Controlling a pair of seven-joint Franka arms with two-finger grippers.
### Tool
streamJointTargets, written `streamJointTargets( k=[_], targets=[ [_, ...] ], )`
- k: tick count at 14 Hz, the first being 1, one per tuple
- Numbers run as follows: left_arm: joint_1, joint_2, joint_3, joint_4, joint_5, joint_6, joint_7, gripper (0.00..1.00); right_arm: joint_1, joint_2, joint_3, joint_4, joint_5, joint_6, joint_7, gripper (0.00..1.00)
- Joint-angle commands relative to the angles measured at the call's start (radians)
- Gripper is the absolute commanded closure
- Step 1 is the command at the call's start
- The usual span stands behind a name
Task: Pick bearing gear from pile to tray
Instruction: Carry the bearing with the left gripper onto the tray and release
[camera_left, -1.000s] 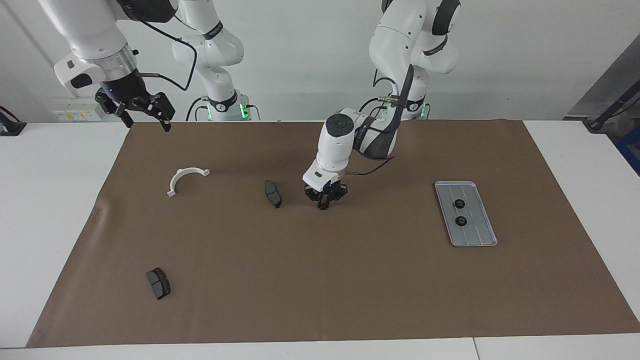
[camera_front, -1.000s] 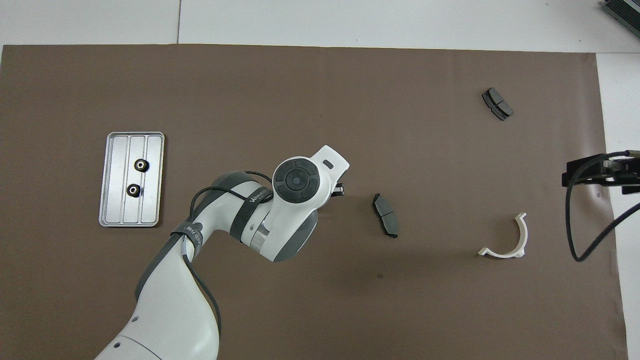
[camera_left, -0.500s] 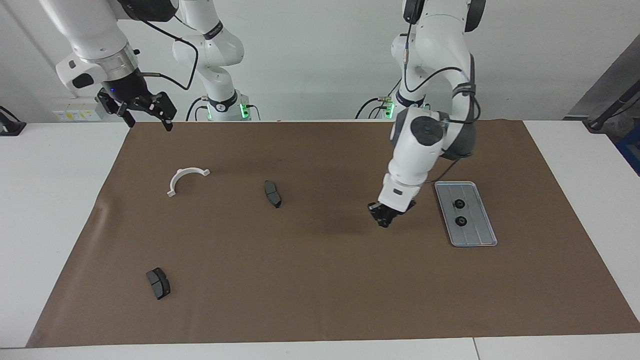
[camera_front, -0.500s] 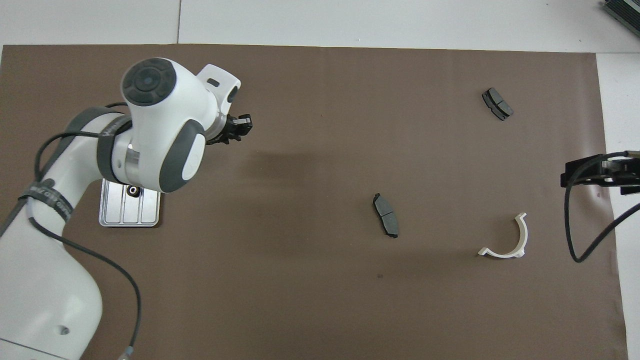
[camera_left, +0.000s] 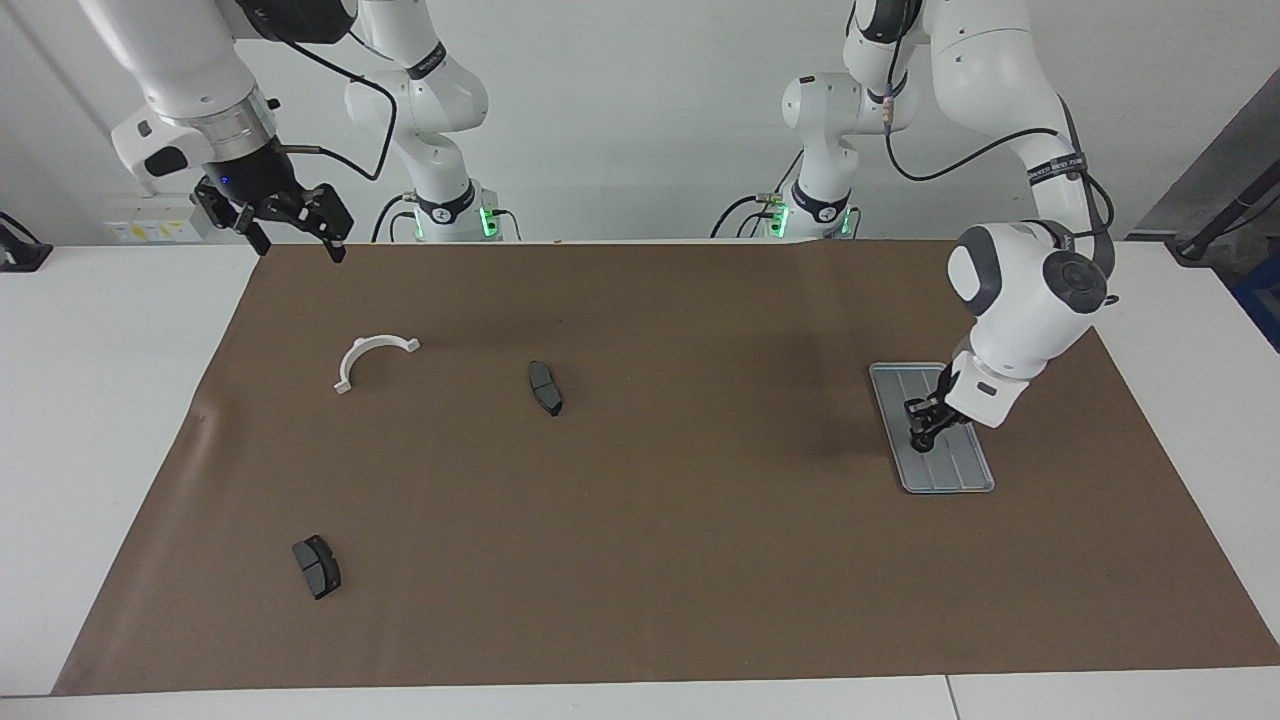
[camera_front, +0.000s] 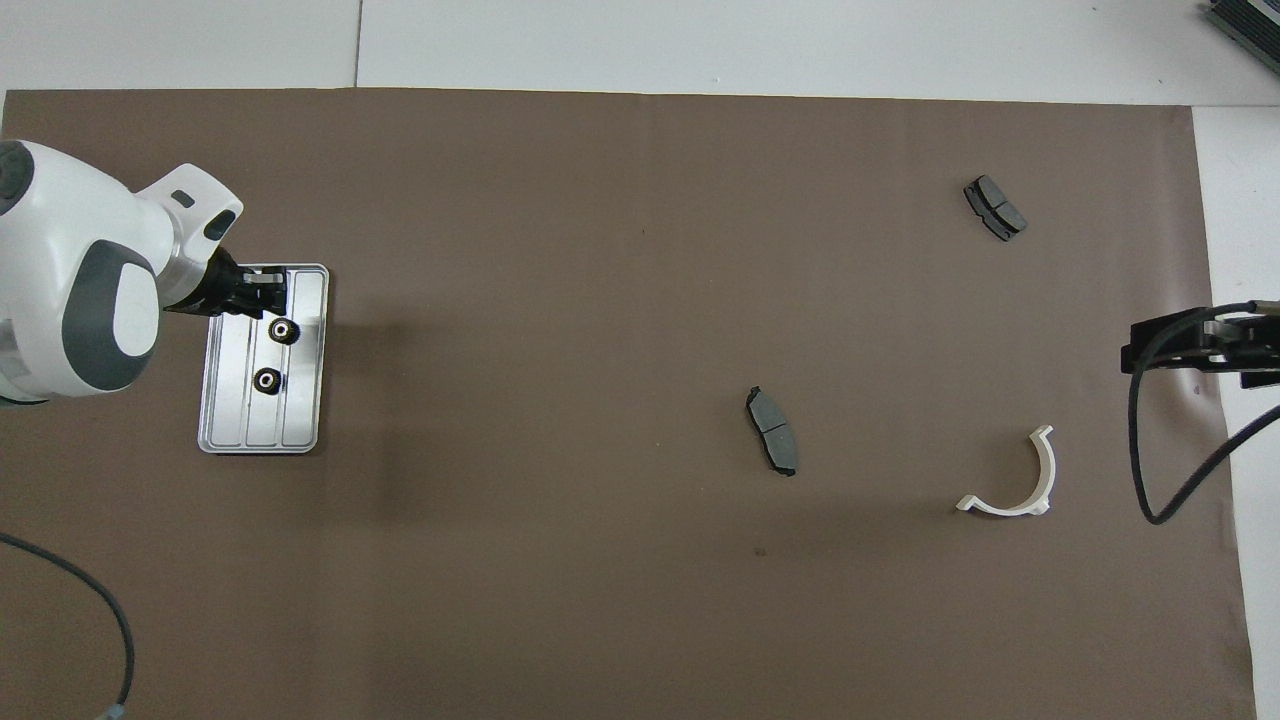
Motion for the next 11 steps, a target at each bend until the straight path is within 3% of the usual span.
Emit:
streamJointTargets(
  k=[1, 4, 5, 6, 8, 9, 11],
  targets=[
    [0.074, -0.075, -0.013, -0.156, 0.002, 0.131, 0.113, 0.79, 0.000, -0.023, 0.003, -0.025, 0.017, 0.020, -0.005, 0.00],
    [0.093, -0.101, -0.013, -0.229, 0.002, 0.174, 0.124, 0.71, -0.002, -0.023, 0.003, -0.025, 0.019, 0.020, -0.008, 0.00],
    [0.093, -0.107, -0.013, -0.246, 0.002, 0.180, 0.121, 0.57, -0.002, -0.023, 0.003, -0.025, 0.019, 0.020, -0.006, 0.00],
    [0.093, -0.109, -0.013, -0.248, 0.002, 0.180, 0.109, 0.33, -0.002, -0.023, 0.003, -0.025, 0.019, 0.020, -0.005, 0.00],
    [0.090, -0.106, -0.013, -0.236, 0.002, 0.179, 0.107, 0.07, -0.002, -0.023, 0.003, -0.025, 0.019, 0.020, -0.005, 0.00],
    [0.090, -0.106, -0.013, -0.228, 0.002, 0.179, 0.109, 0.00, -0.002, -0.023, 0.003, -0.025, 0.019, 0.020, -0.005, 0.00],
    [0.088, -0.121, -0.013, -0.173, 0.002, 0.127, 0.109, 0.00, -0.002, -0.023, 0.003, -0.025, 0.019, 0.020, -0.005, 0.00]
  ],
)
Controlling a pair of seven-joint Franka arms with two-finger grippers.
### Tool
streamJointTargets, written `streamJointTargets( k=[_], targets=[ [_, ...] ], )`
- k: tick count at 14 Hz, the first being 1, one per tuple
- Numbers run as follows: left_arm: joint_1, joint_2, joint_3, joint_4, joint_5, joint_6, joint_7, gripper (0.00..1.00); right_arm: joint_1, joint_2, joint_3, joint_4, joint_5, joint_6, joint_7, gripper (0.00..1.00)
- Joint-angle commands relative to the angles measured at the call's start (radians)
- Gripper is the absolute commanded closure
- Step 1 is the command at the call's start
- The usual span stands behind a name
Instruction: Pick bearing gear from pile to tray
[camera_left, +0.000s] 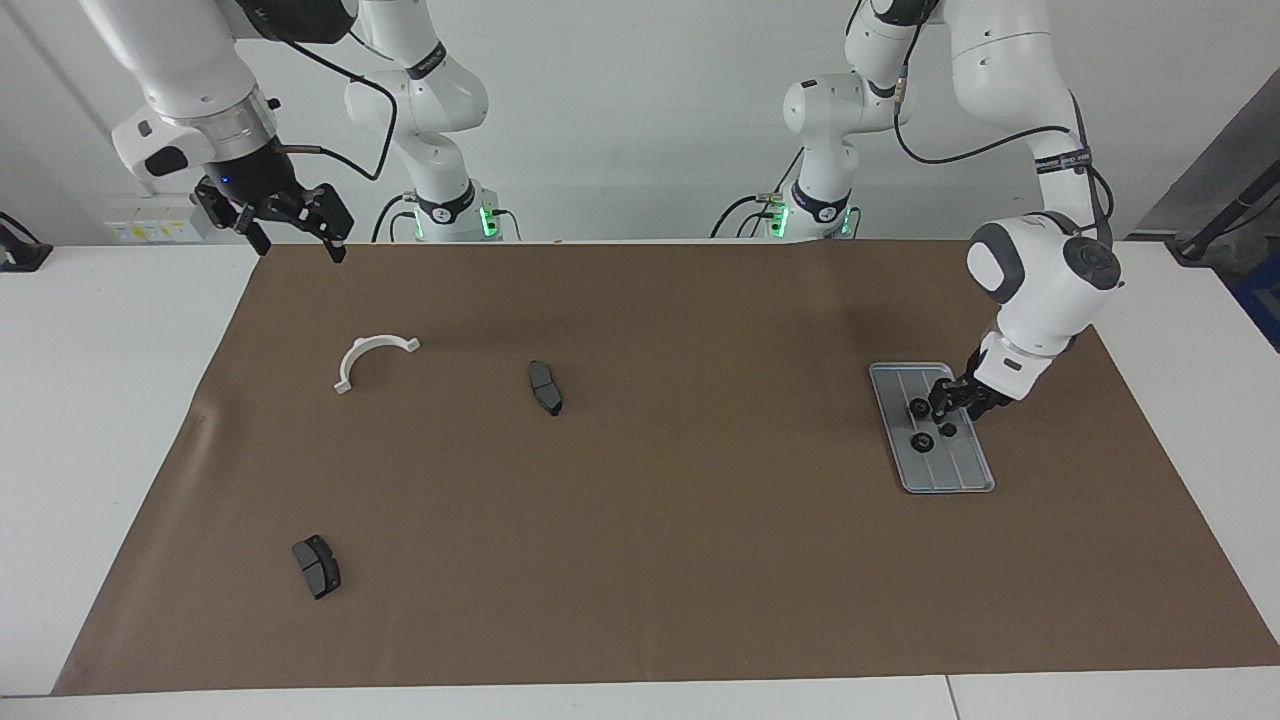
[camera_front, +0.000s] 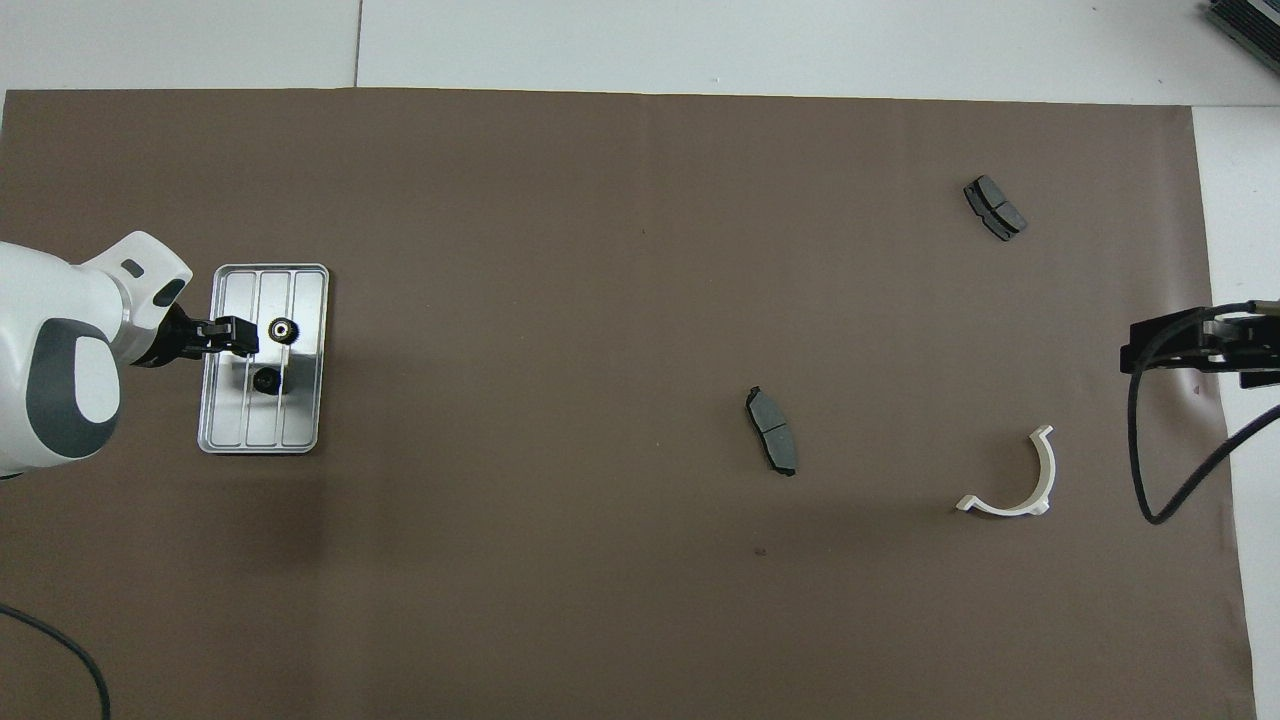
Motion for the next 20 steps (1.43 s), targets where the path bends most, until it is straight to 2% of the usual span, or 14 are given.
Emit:
streamJointTargets(
  k=[1, 4, 6, 9, 12, 15, 18, 20],
  targets=[
    [-0.009, -0.050, -0.001, 0.074, 0.002, -0.105, -0.007, 0.00, -0.002, -0.023, 0.003, -0.025, 0.019, 0.019, -0.005, 0.00],
    [-0.015, -0.056, -0.006, 0.308, 0.007, -0.422, -0.012, 0.00, -0.002, -0.021, 0.003, -0.022, 0.022, 0.005, -0.008, 0.00],
    [-0.026, -0.067, -0.014, 0.413, 0.008, -0.548, -0.012, 0.00, -0.004, -0.021, 0.001, -0.022, 0.025, 0.004, -0.008, 0.00],
    [-0.038, -0.163, -0.017, 0.430, 0.008, -0.613, -0.012, 0.00, -0.010, -0.002, 0.001, 0.017, 0.026, -0.045, -0.008, 0.00],
    [-0.045, -0.234, -0.015, 0.439, 0.017, -0.754, -0.013, 0.00, -0.016, 0.006, -0.002, 0.018, 0.040, -0.036, -0.008, 0.00],
    [-0.076, -0.230, -0.027, 0.574, 0.106, -0.940, -0.012, 0.00, -0.015, 0.000, -0.002, 0.006, 0.034, -0.036, -0.017, 0.00],
    [-0.090, -0.236, -0.034, 0.567, 0.111, -0.911, -0.012, 0.00, -0.002, 0.000, 0.003, 0.006, -0.022, -0.012, -0.029, 0.00],
    [-0.090, -0.248, -0.037, 0.539, 0.109, -0.883, -0.010, 0.00, -0.002, 0.000, 0.003, 0.006, -0.014, -0.008, -0.029, 0.00]
  ],
)
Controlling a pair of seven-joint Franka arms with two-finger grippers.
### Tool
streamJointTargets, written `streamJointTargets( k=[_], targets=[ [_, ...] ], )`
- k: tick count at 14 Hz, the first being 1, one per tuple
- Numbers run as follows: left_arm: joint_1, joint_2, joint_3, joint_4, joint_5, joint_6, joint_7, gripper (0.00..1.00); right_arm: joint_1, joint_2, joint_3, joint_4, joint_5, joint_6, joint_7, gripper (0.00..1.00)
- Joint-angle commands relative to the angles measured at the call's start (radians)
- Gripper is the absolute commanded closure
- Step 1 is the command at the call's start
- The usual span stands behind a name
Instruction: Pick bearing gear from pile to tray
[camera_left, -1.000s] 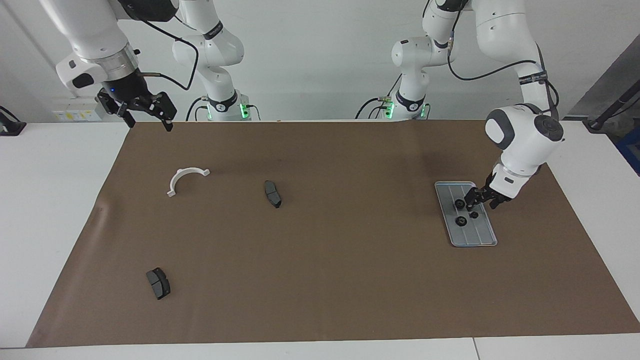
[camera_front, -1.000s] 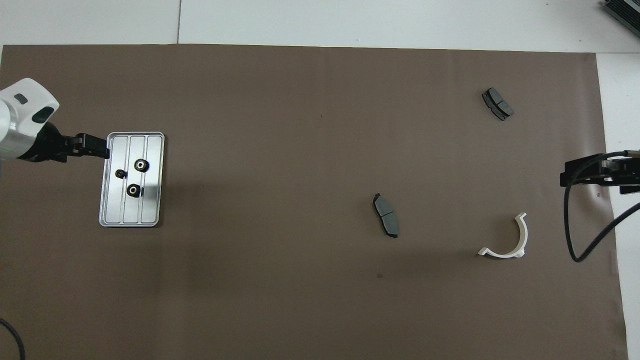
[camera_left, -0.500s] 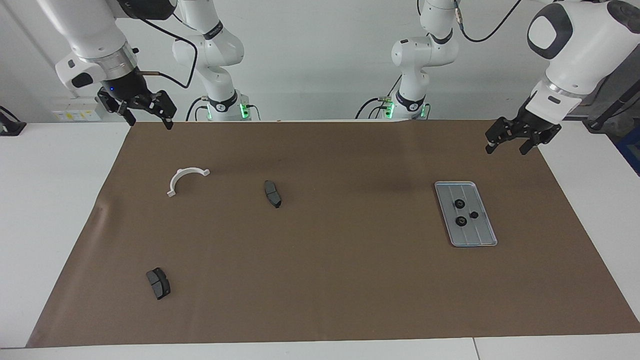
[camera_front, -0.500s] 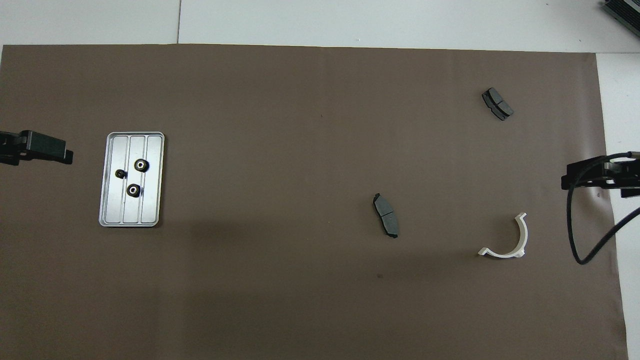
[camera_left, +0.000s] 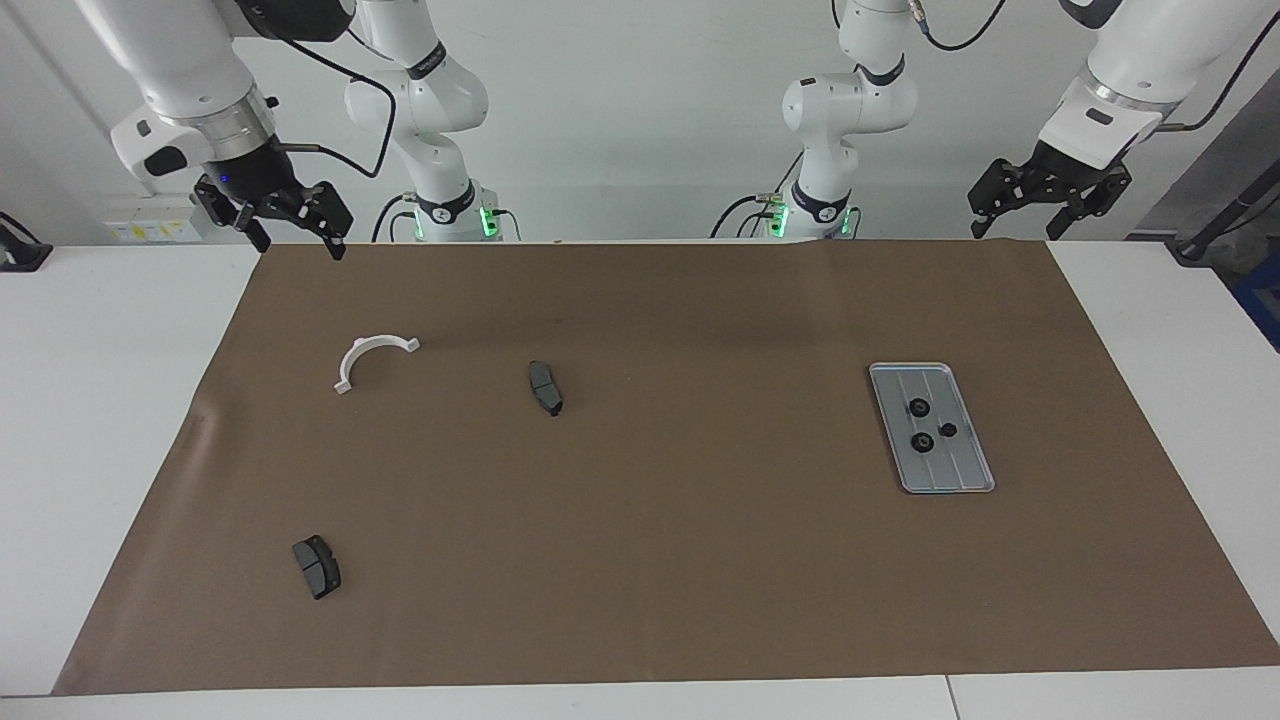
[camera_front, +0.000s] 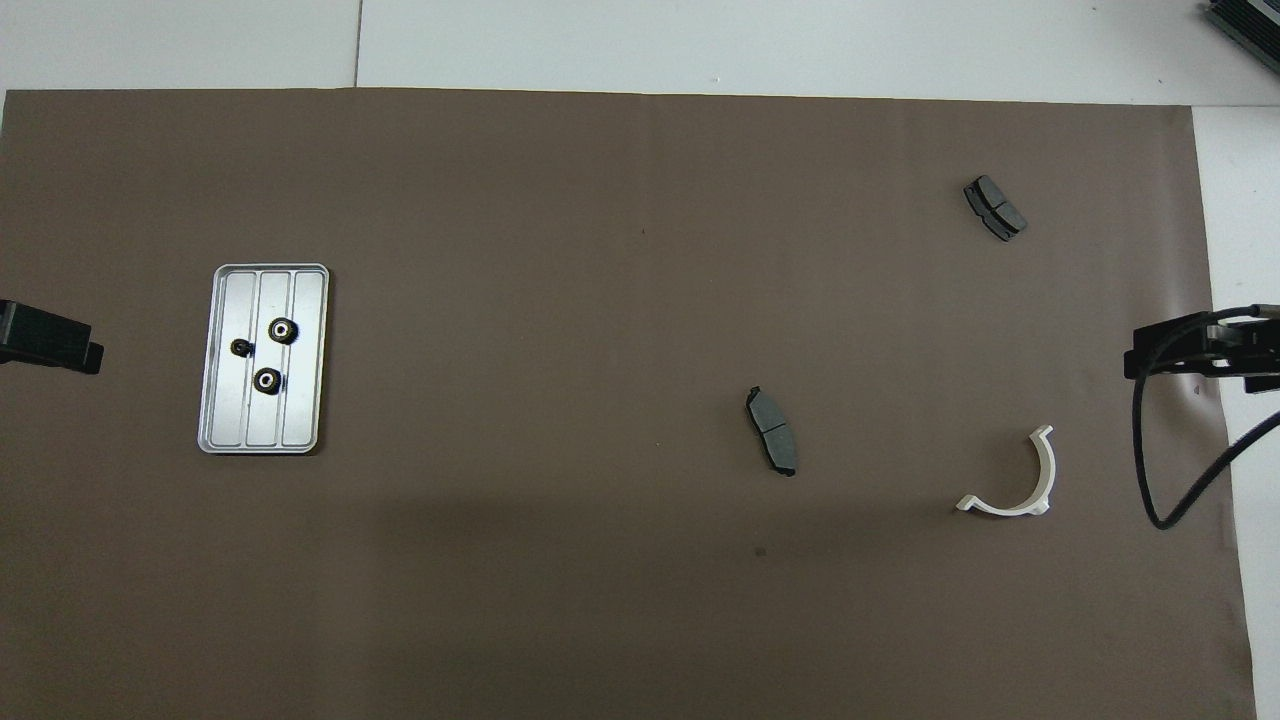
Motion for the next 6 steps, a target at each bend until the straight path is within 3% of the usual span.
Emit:
streamJointTargets(
  k=[1, 6],
  targets=[
    [-0.009, -0.006, 0.001, -0.015, 0.019, 0.021, 0.002, 0.00, -0.002, -0.001, 0.003, 0.000, -0.007, 0.010, -0.021, 0.00],
    [-0.008, -0.008, 0.003, -0.020, 0.019, 0.020, -0.004, 0.00, -0.001, -0.003, 0.003, 0.002, 0.016, 0.005, -0.004, 0.00]
  ],
)
